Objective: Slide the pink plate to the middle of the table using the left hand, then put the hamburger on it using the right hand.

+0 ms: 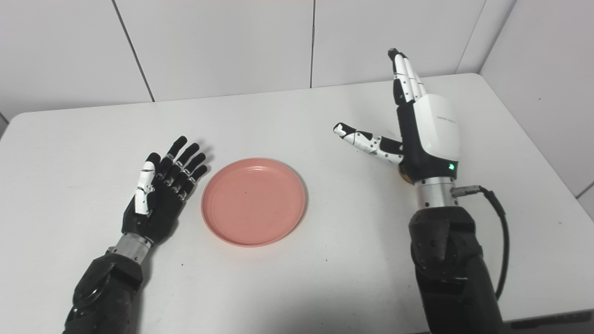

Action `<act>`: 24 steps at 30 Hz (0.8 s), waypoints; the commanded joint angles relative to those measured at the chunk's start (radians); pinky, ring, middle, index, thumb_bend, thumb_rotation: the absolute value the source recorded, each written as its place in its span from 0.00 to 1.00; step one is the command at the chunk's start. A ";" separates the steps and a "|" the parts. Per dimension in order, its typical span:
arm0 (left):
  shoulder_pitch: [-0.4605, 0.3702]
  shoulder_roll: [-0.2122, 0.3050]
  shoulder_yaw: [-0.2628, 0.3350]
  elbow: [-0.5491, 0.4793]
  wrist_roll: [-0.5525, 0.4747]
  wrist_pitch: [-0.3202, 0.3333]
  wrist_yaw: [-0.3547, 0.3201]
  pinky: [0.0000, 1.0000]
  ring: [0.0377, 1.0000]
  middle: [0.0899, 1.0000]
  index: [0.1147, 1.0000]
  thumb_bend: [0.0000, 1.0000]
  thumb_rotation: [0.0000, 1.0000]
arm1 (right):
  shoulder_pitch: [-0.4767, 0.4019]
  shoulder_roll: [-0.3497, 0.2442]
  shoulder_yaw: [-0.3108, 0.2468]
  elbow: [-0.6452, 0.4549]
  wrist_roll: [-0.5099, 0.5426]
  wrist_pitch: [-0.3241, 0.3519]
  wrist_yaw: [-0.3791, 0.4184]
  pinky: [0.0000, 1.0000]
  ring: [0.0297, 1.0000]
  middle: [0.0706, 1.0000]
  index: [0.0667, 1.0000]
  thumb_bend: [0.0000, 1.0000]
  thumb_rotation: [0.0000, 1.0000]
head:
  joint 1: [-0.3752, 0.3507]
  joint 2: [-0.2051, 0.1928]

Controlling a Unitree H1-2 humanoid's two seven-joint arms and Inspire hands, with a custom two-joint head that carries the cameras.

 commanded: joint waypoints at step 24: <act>0.028 0.047 0.058 0.131 -0.053 0.047 -0.011 0.96 0.93 0.93 0.91 0.36 1.00 | 0.002 -0.134 -0.091 0.113 -0.153 0.178 0.101 0.88 0.96 0.98 1.00 1.00 0.63 | -0.094 -0.010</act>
